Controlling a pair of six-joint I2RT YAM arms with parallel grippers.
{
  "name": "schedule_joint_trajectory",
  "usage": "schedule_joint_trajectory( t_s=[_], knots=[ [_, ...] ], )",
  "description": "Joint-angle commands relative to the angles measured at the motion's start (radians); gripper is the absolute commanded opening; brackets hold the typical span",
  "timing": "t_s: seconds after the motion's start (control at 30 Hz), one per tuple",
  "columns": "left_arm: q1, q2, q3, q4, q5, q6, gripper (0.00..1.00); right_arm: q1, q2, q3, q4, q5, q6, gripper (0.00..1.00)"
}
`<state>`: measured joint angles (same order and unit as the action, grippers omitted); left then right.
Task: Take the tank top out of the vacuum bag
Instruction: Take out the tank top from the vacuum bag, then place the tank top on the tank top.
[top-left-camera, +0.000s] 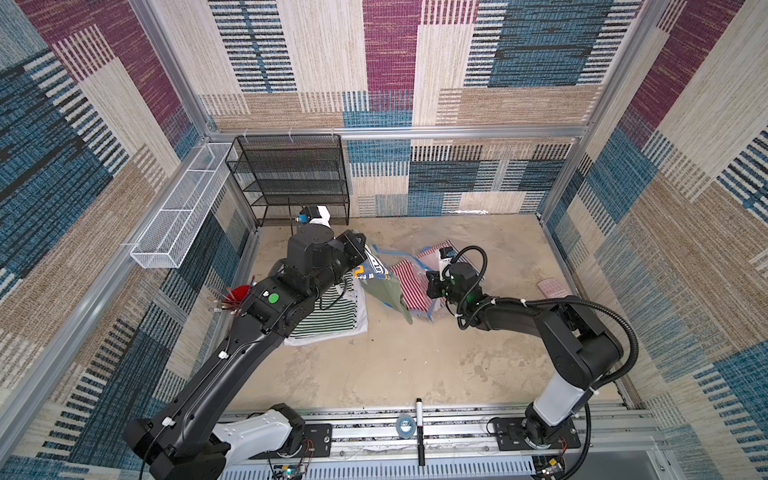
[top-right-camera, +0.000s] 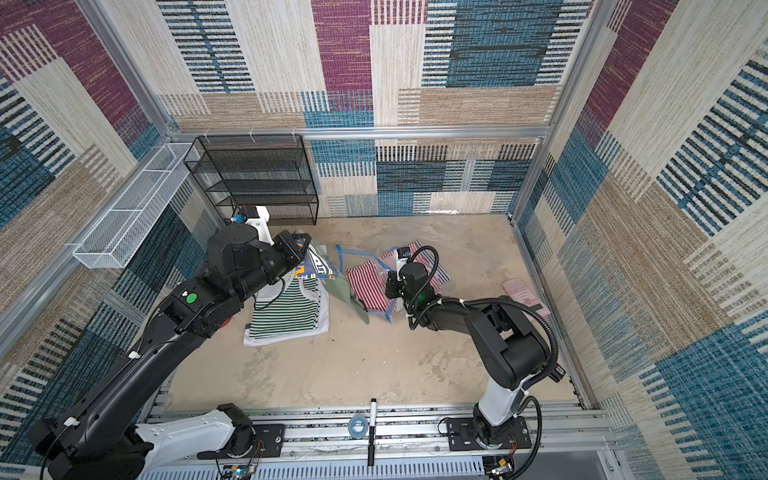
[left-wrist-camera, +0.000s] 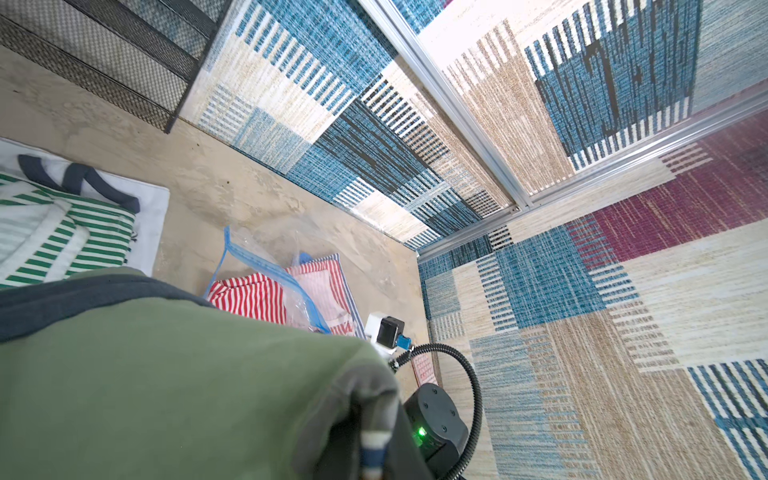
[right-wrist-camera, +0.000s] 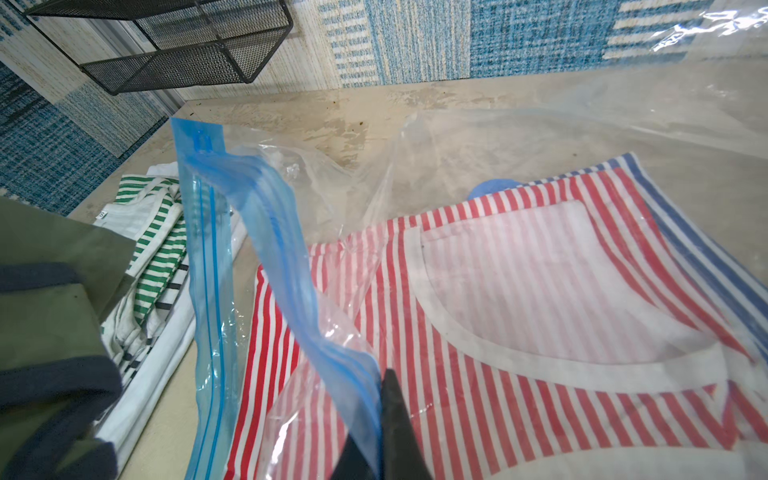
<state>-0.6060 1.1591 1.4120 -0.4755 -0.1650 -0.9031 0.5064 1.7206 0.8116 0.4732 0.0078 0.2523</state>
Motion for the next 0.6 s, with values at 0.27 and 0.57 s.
schedule_joint_trajectory(
  t_s=[0.27, 0.57],
  knots=[
    [0.082, 0.018, 0.058, -0.012, -0.093, 0.112, 0.0, 0.001, 0.002, 0.005, 0.026, -0.007, 0.0, 0.0],
    [0.178, 0.048, 0.036, 0.083, -0.128, 0.162, 0.0, 0.001, 0.004, 0.006, 0.027, -0.02, -0.002, 0.0]
  ],
)
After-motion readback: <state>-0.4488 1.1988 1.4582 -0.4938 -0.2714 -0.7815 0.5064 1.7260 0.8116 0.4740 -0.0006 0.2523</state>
